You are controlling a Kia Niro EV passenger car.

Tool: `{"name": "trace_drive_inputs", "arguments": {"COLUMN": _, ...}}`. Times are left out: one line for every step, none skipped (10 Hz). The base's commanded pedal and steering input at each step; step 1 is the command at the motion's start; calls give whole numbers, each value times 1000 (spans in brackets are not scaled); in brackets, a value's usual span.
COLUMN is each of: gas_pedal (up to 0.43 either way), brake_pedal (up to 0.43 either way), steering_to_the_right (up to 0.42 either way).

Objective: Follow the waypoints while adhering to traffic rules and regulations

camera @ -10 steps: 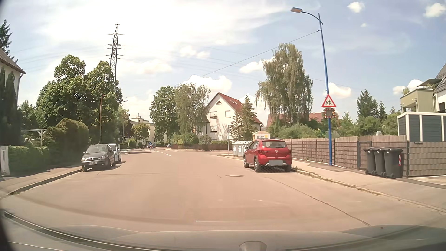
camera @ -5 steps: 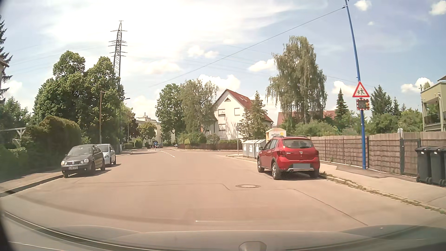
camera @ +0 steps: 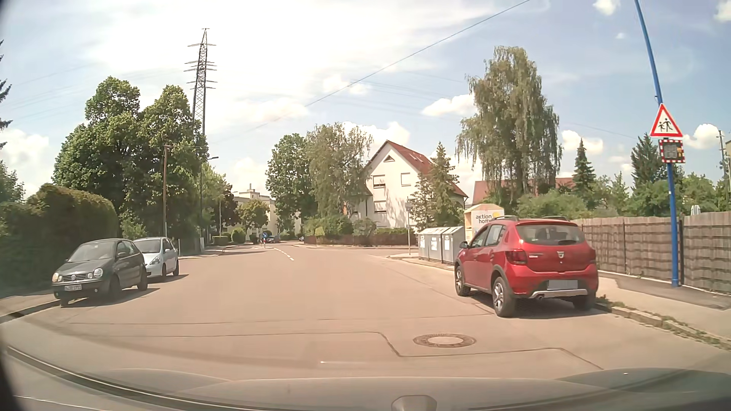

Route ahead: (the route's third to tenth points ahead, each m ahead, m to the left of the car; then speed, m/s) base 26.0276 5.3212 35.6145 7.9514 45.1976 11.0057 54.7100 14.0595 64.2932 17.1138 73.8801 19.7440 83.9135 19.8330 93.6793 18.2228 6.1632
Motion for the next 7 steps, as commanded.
{"name": "trace_drive_inputs", "arguments": {"gas_pedal": 67, "brake_pedal": 0, "steering_to_the_right": -61}}
{"name": "trace_drive_inputs", "arguments": {"gas_pedal": 67, "brake_pedal": 0, "steering_to_the_right": -57}}
{"name": "trace_drive_inputs", "arguments": {"gas_pedal": 67, "brake_pedal": 0, "steering_to_the_right": -54}}
{"name": "trace_drive_inputs", "arguments": {"gas_pedal": 67, "brake_pedal": 0, "steering_to_the_right": -48}}
{"name": "trace_drive_inputs", "arguments": {"gas_pedal": 67, "brake_pedal": 0, "steering_to_the_right": -40}}
{"name": "trace_drive_inputs", "arguments": {"gas_pedal": 67, "brake_pedal": 0, "steering_to_the_right": -37}}
{"name": "trace_drive_inputs", "arguments": {"gas_pedal": 67, "brake_pedal": 0, "steering_to_the_right": -34}}
